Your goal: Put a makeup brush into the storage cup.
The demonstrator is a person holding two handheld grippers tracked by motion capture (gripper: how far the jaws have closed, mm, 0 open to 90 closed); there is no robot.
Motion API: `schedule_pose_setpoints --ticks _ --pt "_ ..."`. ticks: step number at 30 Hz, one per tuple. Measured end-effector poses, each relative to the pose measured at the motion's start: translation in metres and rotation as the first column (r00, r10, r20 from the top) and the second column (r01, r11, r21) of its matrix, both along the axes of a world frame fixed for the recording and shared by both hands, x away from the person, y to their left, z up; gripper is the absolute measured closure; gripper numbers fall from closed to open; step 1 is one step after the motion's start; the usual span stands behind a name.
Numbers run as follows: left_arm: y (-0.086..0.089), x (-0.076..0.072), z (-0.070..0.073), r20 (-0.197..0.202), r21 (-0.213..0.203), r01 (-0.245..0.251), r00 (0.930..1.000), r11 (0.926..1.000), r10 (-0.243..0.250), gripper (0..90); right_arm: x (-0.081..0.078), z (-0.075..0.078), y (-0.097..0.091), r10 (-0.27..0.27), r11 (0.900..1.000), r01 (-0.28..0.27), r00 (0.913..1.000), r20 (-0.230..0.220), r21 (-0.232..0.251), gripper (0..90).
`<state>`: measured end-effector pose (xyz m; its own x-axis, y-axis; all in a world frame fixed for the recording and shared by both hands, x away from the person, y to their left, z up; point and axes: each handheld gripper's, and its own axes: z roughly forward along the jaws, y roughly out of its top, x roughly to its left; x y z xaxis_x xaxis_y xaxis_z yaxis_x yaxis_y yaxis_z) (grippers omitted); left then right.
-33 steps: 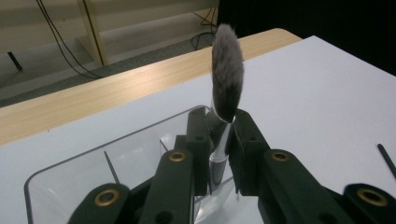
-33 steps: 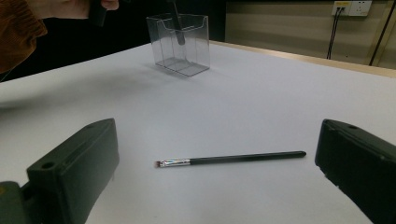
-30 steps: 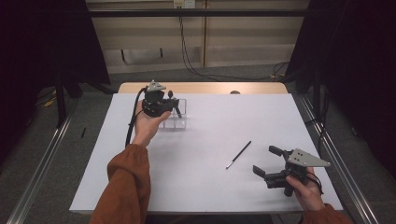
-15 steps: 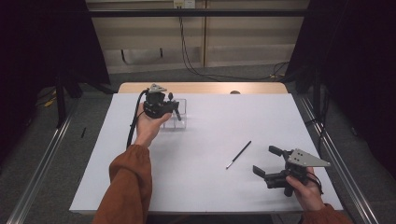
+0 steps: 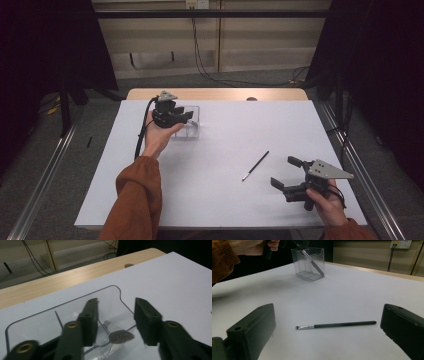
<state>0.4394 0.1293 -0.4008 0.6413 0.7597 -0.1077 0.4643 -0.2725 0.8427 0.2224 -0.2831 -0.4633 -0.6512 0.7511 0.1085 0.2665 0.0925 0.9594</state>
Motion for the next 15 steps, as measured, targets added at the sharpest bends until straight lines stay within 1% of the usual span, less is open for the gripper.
schedule_pose_setpoints --ticks 1,2,3,5,6,7,8,9,11,13,14,15 --pt "0.001 -0.001 0.0 0.004 0.005 -0.001 1.0 1.0 0.001 48.4 0.0 0.0 0.0 -0.001 1.0 0.001 1.0 0.002 0.0 0.0" --pt "0.001 -0.001 0.0 0.01 -0.007 -0.005 0.9999 1.0 0.006 44.5 0.0 0.0 0.0 -0.001 1.0 0.001 1.0 0.002 0.001 0.0" --pt "0.001 -0.002 0.0 0.01 -0.018 -0.011 0.9999 0.9998 0.011 38.7 0.0 0.0 0.0 -0.001 1.0 0.001 1.0 0.002 0.001 0.0" --pt "0.002 -0.003 0.001 0.024 -0.018 -0.003 0.9997 0.9998 0.003 37.0 0.0 0.0 0.0 -0.001 1.0 0.001 1.0 0.001 0.0 0.0" --pt "0.002 -0.004 0.001 0.025 -0.018 -0.005 0.9997 0.9998 0.006 32.7 0.0 0.0 0.0 -0.002 1.0 0.002 1.0 0.001 0.0 0.0" --pt "0.003 -0.005 0.001 0.03 -0.031 -0.012 0.9995 0.9995 0.013 29.6 0.0 0.0 0.0 -0.002 1.0 0.002 1.0 0.0 0.0 0.0" --pt "0.004 -0.006 0.001 0.033 -0.022 -0.009 0.9994 0.9997 0.01 27.2 0.0 0.0 0.0 -0.001 1.0 0.001 1.0 0.001 0.001 0.0" --pt "0.005 -0.006 0.001 0.029 -0.027 -0.013 0.9995 0.9995 0.014 23.7 0.0 0.0 0.0 -0.002 1.0 0.002 1.0 0.001 0.0 0.0" --pt "0.006 -0.008 0.001 0.037 -0.04 -0.027 0.9989 0.9988 0.029 17.0 0.0 0.0 0.0 -0.002 1.0 0.002 1.0 0.001 0.0 0.0" --pt "0.008 -0.01 0.002 0.045 -0.049 -0.016 0.9988 0.9987 0.018 13.3 0.0 0.0 0.0 -0.001 1.0 0.001 1.0 0.002 0.0 0.0" --pt "0.009 -0.01 0.003 0.047 -0.049 -0.018 0.9987 0.9986 0.021 10.8 0.0 0.0 0.0 -0.002 1.0 0.002 1.0 0.0 0.001 0.0" --pt "0.01 -0.011 0.004 0.045 -0.06 -0.02 0.9987 0.998 0.022 8.0 0.0 0.0 0.0 -0.002 1.0 0.002 1.0 0.001 0.001 0.0"
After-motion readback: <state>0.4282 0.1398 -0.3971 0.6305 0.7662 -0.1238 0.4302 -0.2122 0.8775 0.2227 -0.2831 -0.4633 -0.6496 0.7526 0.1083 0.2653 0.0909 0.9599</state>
